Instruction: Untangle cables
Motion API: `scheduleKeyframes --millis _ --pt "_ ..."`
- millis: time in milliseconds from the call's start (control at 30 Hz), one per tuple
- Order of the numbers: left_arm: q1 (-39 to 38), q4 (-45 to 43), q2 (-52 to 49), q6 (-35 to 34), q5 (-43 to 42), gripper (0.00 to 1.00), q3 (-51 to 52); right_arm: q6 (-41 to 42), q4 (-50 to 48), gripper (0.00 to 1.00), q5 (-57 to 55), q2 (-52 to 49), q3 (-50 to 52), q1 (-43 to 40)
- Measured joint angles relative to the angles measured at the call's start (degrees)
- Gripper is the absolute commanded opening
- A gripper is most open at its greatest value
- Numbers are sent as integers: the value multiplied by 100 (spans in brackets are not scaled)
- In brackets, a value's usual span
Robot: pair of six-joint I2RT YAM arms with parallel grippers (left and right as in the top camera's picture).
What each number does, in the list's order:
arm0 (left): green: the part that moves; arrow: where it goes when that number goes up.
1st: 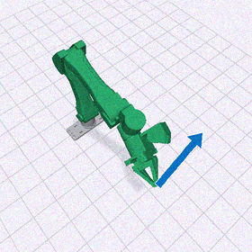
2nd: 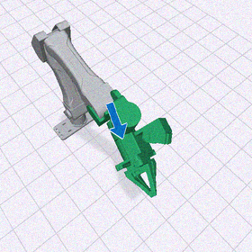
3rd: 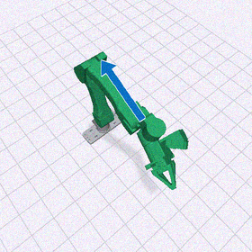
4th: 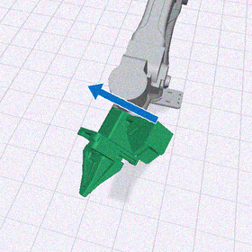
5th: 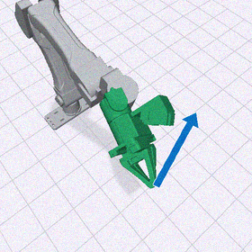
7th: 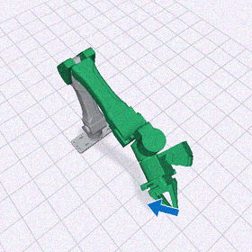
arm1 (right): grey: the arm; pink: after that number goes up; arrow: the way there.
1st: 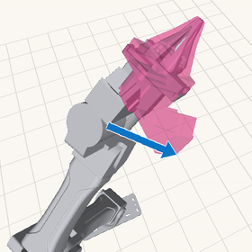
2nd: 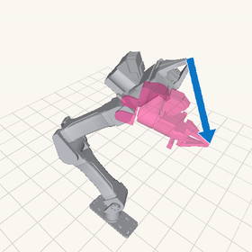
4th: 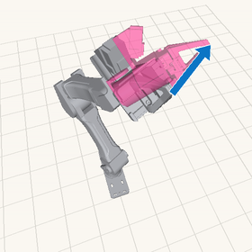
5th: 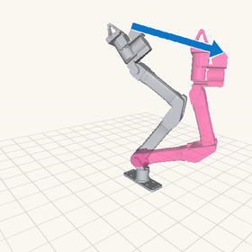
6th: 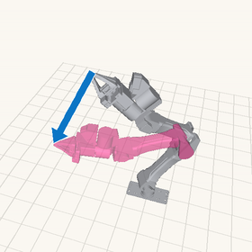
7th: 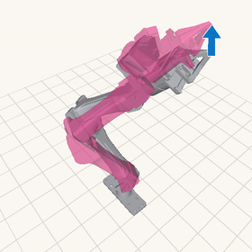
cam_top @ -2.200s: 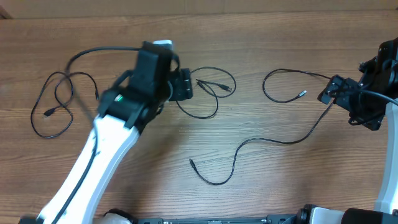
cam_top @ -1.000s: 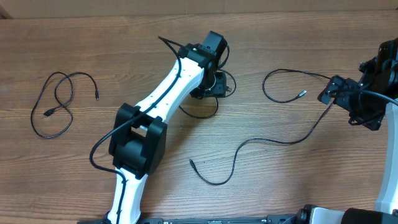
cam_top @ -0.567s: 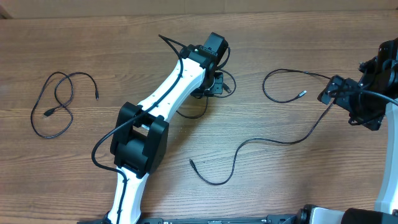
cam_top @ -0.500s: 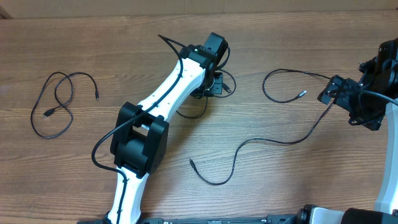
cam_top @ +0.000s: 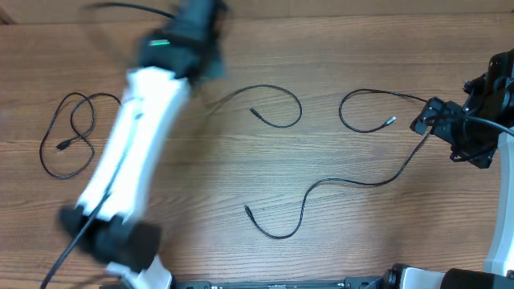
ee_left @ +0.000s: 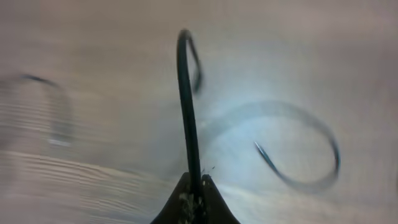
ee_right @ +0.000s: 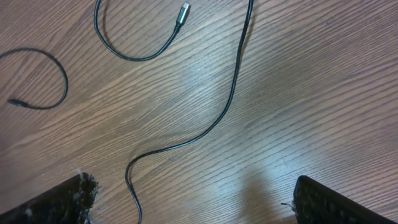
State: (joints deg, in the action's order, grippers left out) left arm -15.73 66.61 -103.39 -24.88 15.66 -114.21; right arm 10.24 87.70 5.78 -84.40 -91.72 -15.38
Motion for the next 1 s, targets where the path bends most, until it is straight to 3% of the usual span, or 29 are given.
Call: scheduleKeyframes --millis 200,467,800,1000 --pt "1261 -17 1193 295 1390 4 -125 0 -2 100 0 0 0 0" --pt "2911 -50 1370 815 2411 4 -122 0 -2 100 0 0 0 0" --pt "3340 -197 1370 901 2647 4 -122 2 -4 100 0 0 0 0" --pt "3340 -466 1370 901 3475 4 -122 0 -11 100 0 0 0 0"
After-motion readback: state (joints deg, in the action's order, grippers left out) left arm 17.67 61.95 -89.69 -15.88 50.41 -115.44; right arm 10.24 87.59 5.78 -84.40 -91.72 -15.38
